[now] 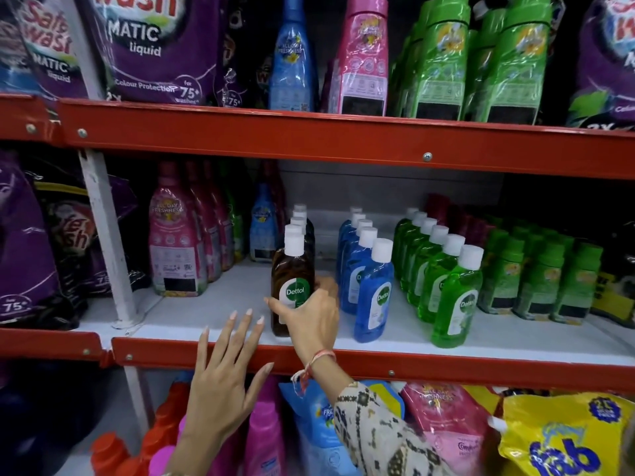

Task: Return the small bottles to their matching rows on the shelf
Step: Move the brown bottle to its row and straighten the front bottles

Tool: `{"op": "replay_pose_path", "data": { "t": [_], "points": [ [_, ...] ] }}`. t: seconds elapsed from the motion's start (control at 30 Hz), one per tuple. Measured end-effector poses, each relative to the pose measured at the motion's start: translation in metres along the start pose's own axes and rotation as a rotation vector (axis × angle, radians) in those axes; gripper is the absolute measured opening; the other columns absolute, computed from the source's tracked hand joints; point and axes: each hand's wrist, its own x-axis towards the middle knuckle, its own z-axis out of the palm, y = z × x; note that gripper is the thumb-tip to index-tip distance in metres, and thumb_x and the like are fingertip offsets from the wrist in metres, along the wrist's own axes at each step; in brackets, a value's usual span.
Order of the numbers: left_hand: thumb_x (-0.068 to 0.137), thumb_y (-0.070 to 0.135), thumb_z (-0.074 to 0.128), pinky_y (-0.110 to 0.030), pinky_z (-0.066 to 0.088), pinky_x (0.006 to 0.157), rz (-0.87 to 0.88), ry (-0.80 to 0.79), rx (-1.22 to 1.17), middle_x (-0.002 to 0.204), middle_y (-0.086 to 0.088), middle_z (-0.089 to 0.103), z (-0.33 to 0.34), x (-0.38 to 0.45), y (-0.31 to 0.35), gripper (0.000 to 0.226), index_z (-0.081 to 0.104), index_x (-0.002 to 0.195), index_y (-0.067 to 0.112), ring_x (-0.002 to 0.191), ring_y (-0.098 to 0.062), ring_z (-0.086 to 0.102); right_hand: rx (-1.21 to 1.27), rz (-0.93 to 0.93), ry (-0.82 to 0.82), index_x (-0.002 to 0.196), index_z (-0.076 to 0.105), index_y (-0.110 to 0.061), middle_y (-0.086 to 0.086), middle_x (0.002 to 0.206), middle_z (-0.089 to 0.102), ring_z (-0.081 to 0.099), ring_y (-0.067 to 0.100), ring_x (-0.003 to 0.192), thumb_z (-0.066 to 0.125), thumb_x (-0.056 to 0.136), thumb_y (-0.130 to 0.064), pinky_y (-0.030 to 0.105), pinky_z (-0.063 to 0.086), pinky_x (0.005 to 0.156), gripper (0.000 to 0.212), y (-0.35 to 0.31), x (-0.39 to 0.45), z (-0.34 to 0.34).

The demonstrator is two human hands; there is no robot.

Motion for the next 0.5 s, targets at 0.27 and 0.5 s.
{"op": "replay_pose_path", "data": {
  "t": [0.27,0.5],
  "points": [
    [0.095,0.059,0.018,-0.048,0.008,0.121,-0.055,-0.045,-0.109,0.159,0.005,0.024,-0.010,-0.003,0.009,0.064,0.020,0.151,0.027,0.148,-0.012,0.016,0.151,-0.072,-0.142,0.134,0.042,-0.013,0.011,0.130,0.059,0.059,0.028,0.120,0.075,0.069,-0.068,0.035,0.051,0.094,0.091,0.012,-0.001,-0.024],
    [0.069,0.089,0.005,-0.026,0.010,0.118,-0.370,-0.022,-0.903,0.158,0.013,0.015,-0.048,0.026,0.051,0.097,0.014,0.149,0.036,0.143,0.001,0.015,0.512,0.149,-0.471,0.140,0.051,-0.019,0.000,0.135,0.060,0.056,0.019,0.126,0.038,0.092,-0.069,0.036,0.039,0.113,0.071,0.015,0.003,-0.052]
  ]
}}
